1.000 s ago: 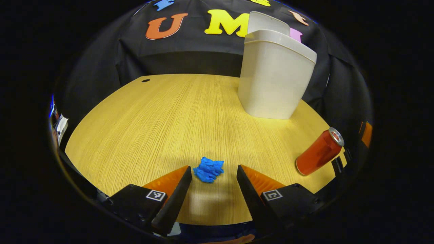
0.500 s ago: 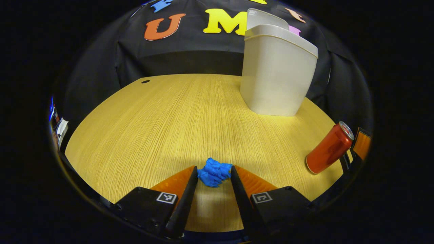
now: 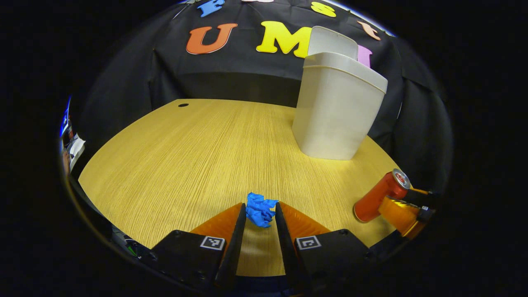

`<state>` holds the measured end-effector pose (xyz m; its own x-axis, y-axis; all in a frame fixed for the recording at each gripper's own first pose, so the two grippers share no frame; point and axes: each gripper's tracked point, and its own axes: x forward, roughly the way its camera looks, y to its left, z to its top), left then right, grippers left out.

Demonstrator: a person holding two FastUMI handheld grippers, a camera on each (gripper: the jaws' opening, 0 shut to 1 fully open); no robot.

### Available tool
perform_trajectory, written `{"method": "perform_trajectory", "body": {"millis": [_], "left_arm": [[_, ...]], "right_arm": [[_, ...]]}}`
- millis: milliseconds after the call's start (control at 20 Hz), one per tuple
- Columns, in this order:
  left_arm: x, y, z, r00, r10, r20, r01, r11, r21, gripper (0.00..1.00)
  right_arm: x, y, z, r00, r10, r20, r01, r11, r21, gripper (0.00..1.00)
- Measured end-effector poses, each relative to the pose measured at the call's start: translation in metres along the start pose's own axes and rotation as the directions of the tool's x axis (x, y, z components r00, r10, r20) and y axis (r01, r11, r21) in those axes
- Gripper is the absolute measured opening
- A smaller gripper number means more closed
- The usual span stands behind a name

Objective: Press the lid of the desktop garbage bin to open it, pick up the crumpled paper on the desktop and throw it into the bin, then pick up the pop can on the desktop and drop it into the bin, and finally close the garbage bin lid.

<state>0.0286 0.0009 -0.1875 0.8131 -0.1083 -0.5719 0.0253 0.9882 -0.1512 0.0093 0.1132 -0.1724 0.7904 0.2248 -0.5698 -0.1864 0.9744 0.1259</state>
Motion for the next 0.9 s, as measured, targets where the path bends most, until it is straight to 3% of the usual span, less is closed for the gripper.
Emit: {"method": "perform_trajectory", "body": {"millis": [250,350,600,900], "left_arm": [[-0.013,-0.004,0.014,0.998,0.006,0.056,-0.006,1.0,0.01,0.48],[-0.021,0.002,0.033,0.989,0.045,0.138,-0.046,0.999,0.002,0.48],[-0.033,-0.005,0.051,0.969,0.037,0.246,-0.041,0.999,0.013,0.48],[-0.027,-0.006,0.043,0.975,0.042,0.22,-0.051,0.998,0.039,0.48]], "right_arm": [[0.025,-0.002,-0.004,0.999,-0.044,0.006,0.044,0.999,0.004,0.96],[0.033,-0.007,-0.008,0.996,-0.083,0.029,0.083,0.997,0.005,0.93],[0.041,0.0,-0.014,0.987,-0.134,0.093,0.136,0.99,-0.024,0.96],[0.049,0.009,-0.019,0.973,-0.143,0.18,0.148,0.989,-0.012,0.96]]}}
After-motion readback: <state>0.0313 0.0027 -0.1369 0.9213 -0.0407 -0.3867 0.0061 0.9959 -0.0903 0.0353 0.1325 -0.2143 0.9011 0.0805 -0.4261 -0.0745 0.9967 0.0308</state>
